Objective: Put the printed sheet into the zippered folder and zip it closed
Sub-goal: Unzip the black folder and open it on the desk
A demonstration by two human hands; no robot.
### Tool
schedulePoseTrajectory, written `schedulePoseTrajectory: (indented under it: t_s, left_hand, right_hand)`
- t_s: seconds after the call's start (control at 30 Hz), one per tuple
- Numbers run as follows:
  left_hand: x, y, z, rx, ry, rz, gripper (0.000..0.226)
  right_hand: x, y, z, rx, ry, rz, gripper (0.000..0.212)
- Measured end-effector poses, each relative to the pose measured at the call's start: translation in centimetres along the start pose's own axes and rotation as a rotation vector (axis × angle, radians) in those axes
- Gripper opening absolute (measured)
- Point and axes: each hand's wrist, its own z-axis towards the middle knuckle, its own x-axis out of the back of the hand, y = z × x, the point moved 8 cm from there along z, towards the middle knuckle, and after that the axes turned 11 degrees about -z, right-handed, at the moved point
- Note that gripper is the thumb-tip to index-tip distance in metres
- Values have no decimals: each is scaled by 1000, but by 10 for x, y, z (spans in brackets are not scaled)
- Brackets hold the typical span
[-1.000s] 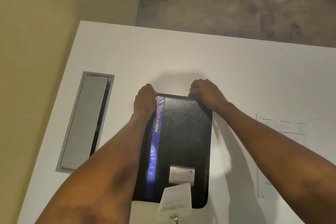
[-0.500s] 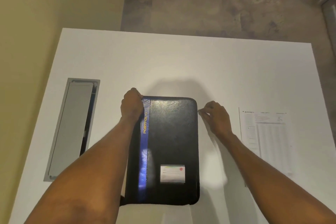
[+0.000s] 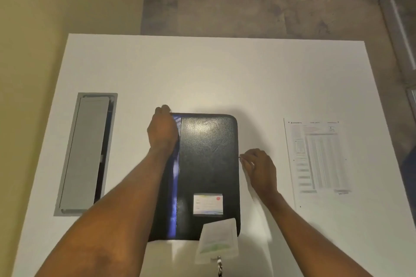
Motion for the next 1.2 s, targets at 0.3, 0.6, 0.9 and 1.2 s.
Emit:
schedulePoseTrajectory:
  t_s: [0.3, 0.6, 0.9, 1.2]
  left_hand:
    - [-66, 23, -211, -626, -590, 250, 100]
    - [-93, -12, -296, -598, -625, 477, 120]
    - [-85, -9, -311, -685, -582, 544, 89]
    - [-74, -9, -330, -768, -471, 564, 56]
  right_hand:
    - [8, -14, -3, 23, -109, -44, 15]
    - [16, -31, -14, 21, -126, -187, 51]
    - [10, -17, -63, 19, -100, -182, 35]
    - [-2, -5, -174, -126, 21, 92, 15]
